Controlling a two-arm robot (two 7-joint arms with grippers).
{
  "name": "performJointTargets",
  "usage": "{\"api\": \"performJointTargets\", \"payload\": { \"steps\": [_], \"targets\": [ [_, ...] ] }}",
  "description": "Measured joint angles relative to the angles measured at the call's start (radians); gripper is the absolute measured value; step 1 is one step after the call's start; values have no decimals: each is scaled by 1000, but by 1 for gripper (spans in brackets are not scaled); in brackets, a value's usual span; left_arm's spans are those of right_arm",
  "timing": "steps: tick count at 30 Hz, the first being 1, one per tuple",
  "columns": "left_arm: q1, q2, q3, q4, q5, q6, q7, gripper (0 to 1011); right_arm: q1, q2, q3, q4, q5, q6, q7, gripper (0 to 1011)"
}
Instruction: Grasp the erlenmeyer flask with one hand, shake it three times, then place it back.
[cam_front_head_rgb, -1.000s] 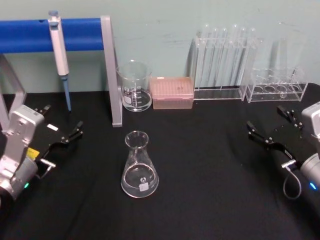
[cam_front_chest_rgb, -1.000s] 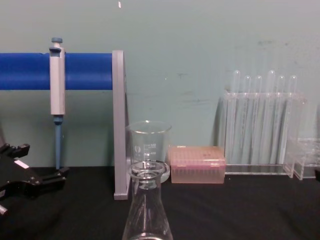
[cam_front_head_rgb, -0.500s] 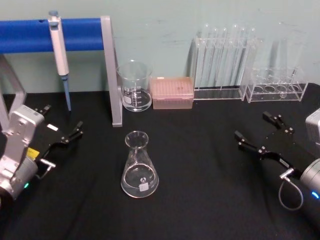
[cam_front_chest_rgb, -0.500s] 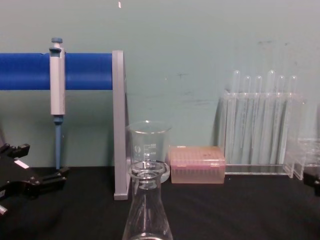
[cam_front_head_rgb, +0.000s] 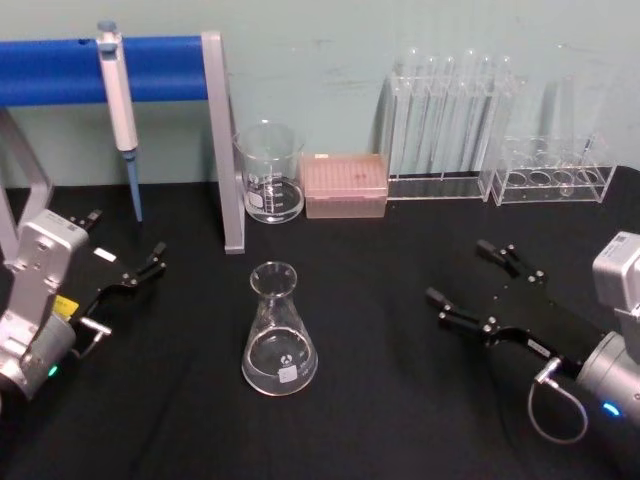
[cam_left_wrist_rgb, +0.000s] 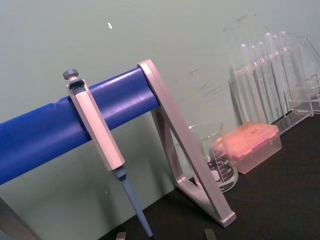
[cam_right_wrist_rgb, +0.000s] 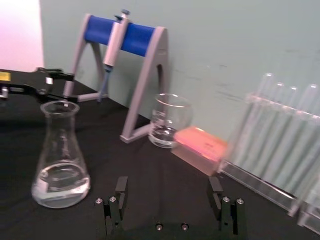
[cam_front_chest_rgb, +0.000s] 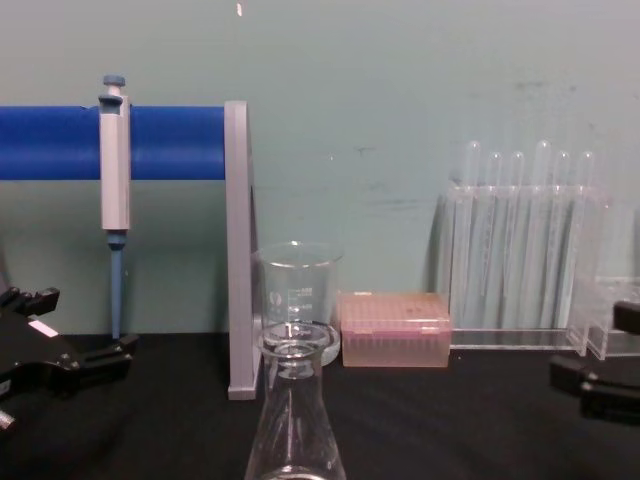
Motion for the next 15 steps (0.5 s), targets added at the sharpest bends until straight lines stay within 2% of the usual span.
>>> {"api": "performJointTargets", "payload": {
  "steps": [15],
  "targets": [
    [0, 0, 0, 0, 0, 0, 0, 1001, 24, -39, -27, 11, 3, -15, 120, 1000]
  ]
}}
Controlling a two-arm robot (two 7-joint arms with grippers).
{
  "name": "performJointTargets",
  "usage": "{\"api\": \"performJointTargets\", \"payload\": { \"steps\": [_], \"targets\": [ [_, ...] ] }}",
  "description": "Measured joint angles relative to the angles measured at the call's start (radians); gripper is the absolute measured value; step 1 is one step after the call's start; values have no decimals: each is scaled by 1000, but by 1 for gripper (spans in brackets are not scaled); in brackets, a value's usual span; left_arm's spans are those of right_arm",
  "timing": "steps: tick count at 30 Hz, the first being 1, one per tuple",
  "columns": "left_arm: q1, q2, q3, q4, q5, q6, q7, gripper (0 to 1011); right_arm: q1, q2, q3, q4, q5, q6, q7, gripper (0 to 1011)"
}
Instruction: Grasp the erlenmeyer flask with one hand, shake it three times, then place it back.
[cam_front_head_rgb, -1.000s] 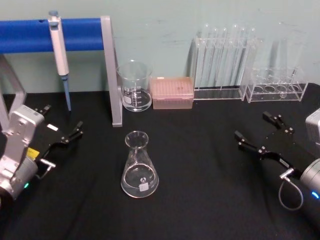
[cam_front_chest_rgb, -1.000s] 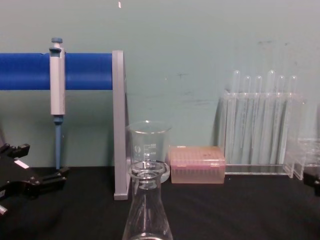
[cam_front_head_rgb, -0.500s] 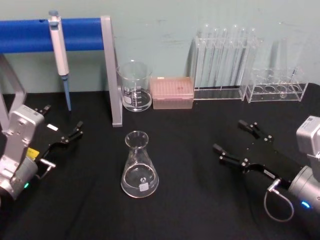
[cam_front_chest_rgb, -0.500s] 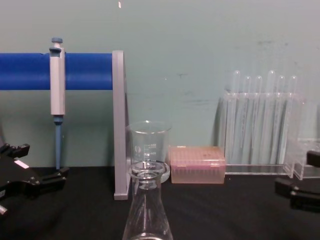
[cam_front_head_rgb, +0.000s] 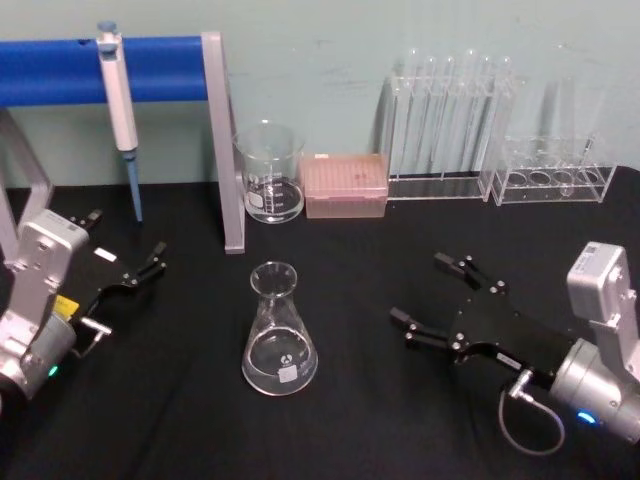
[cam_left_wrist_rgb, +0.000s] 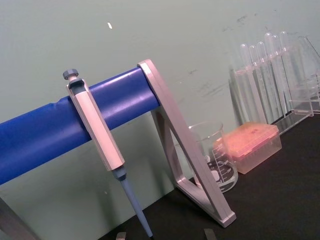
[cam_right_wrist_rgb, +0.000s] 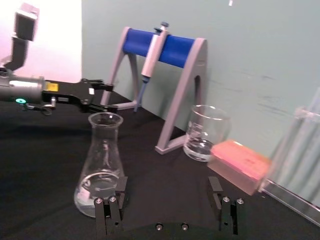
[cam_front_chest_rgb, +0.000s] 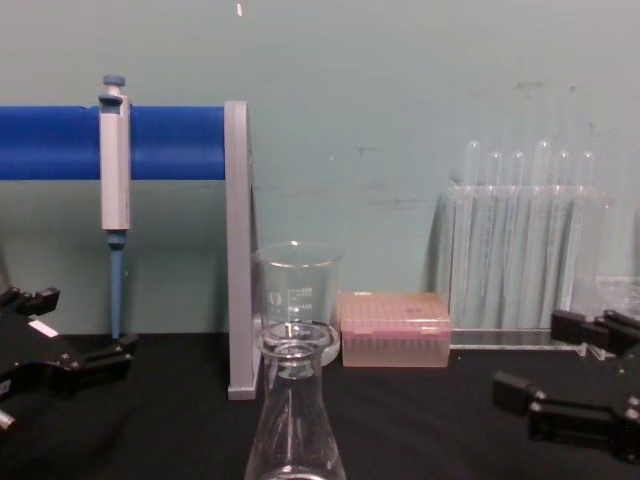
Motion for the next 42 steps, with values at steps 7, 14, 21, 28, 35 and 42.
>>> {"api": "performJointTargets", "payload": {
  "steps": [7, 14, 21, 28, 35, 42],
  "targets": [
    [0, 0, 0, 0, 0, 0, 0, 1001, 17, -24, -20, 11, -11, -2, 56, 1000],
    [0, 0, 0, 0, 0, 0, 0, 1001, 32, -47, -31, 29, -16, 2, 90, 1000],
    [0, 0, 0, 0, 0, 0, 0, 1001, 54, -69, -46, 60, -19, 7, 113, 1000],
    [0, 0, 0, 0, 0, 0, 0, 1000, 79, -86, -59, 92, -19, 3, 131, 1000],
    [0, 0, 0, 0, 0, 0, 0, 1001, 114, -106, -77, 131, -12, -2, 155, 1000],
    [0, 0, 0, 0, 0, 0, 0, 1001, 148, -120, -96, 166, -5, -8, 180, 1000]
  ]
}}
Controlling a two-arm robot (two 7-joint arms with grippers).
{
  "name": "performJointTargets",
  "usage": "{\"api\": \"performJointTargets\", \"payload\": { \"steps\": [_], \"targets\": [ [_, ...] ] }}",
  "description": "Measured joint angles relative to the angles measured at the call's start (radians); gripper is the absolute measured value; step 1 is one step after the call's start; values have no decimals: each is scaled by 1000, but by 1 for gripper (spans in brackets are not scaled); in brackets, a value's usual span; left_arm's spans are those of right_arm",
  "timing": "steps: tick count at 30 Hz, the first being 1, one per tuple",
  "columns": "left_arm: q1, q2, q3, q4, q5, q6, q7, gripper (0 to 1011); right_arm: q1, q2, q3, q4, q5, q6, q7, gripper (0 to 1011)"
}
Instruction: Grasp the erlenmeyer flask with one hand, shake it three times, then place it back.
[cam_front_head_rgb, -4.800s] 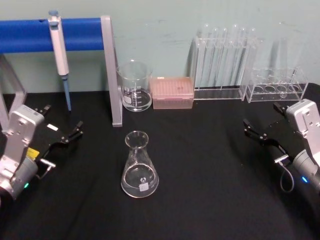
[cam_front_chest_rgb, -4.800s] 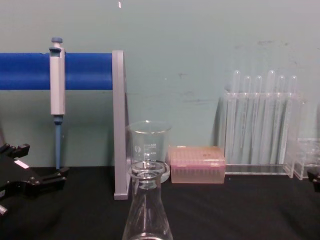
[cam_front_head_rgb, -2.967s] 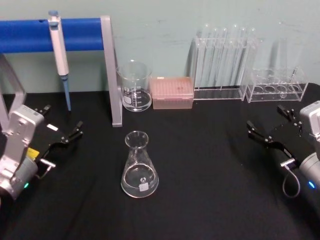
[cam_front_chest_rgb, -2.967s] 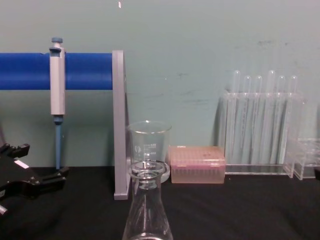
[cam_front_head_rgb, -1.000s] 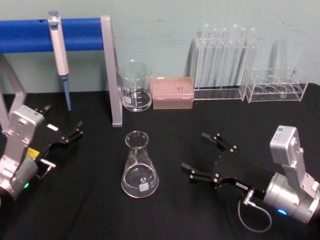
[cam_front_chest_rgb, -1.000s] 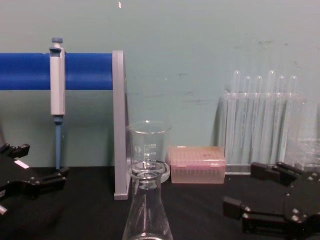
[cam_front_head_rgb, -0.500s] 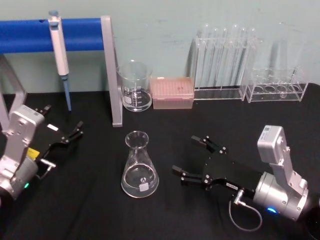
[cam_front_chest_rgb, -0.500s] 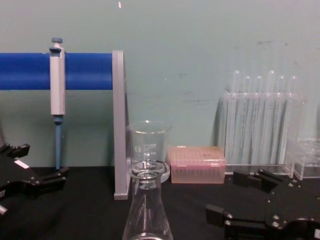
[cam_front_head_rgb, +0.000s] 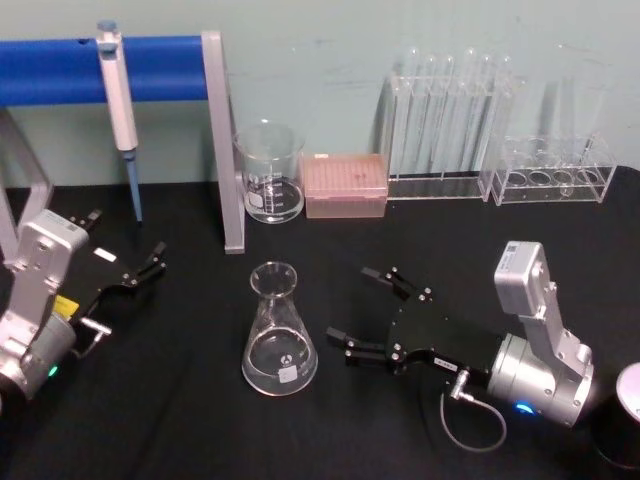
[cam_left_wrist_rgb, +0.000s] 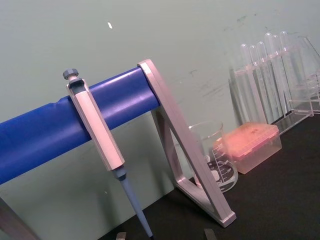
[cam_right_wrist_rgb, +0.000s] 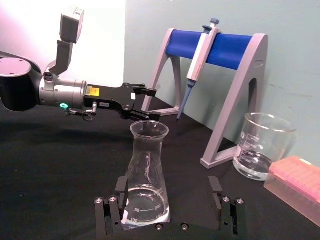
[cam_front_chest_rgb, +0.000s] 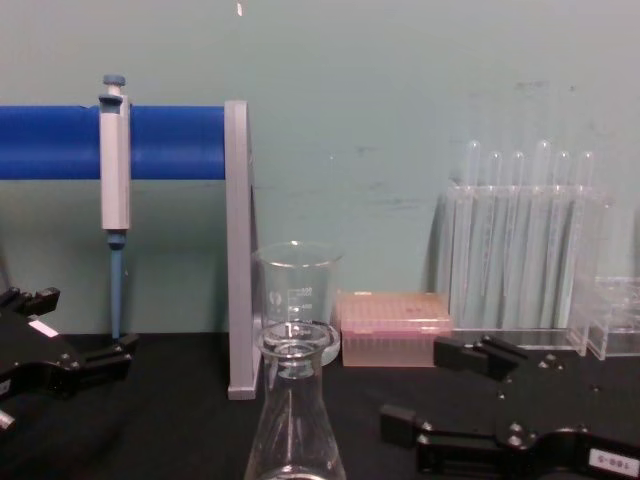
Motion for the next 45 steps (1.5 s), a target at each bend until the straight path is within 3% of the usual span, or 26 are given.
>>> {"api": "performJointTargets", "payload": {
  "steps": [45],
  "targets": [
    [0, 0, 0, 0, 0, 0, 0, 1001, 206, -125, -123, 240, 41, -32, 113, 1000]
  ]
}}
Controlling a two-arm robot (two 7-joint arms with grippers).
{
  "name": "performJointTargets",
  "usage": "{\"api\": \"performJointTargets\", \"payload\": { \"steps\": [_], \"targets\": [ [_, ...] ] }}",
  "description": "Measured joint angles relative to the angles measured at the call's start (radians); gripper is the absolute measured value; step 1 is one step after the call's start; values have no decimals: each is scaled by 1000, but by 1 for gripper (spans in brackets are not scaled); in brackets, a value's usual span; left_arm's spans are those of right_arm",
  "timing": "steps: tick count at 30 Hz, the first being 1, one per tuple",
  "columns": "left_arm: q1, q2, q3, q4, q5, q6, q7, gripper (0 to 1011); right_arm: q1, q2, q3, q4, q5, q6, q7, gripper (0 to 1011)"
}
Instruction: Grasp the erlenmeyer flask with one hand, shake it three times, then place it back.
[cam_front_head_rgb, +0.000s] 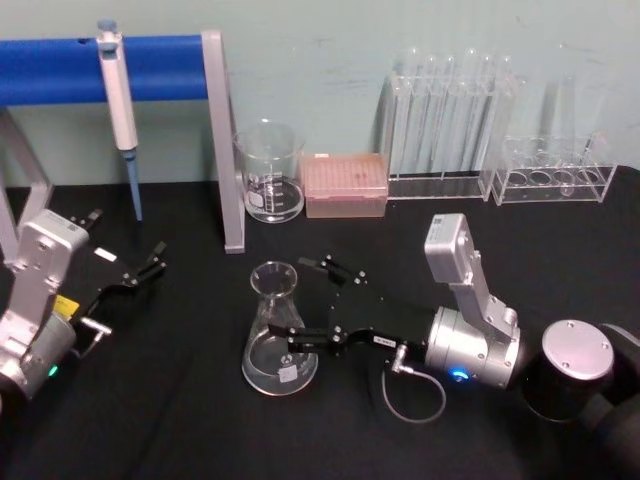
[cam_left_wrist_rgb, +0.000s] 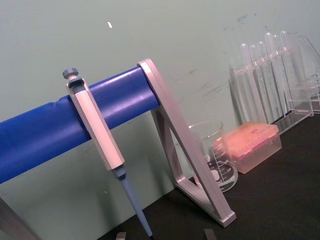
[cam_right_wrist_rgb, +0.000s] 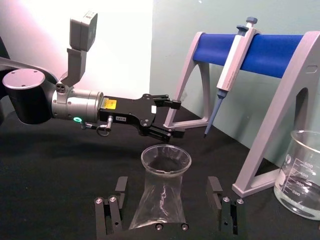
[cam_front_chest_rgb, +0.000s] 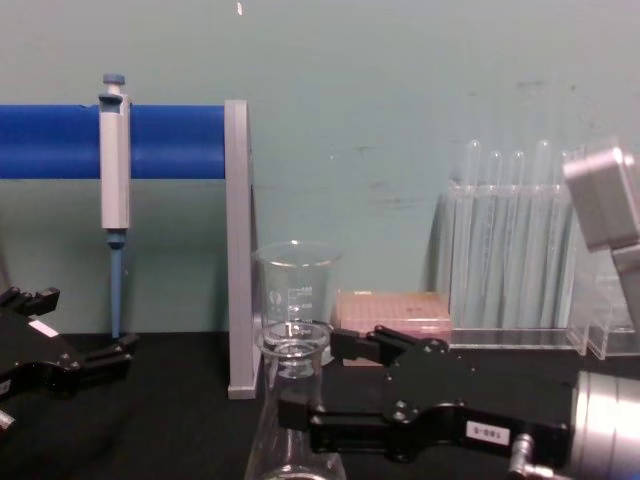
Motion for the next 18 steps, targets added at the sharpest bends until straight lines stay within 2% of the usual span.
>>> {"api": "performJointTargets", "payload": {
  "steps": [18],
  "targets": [
    [0, 0, 0, 0, 0, 0, 0, 1001, 39, -34, -22, 55, 5, -7, 16, 1000]
  ]
}}
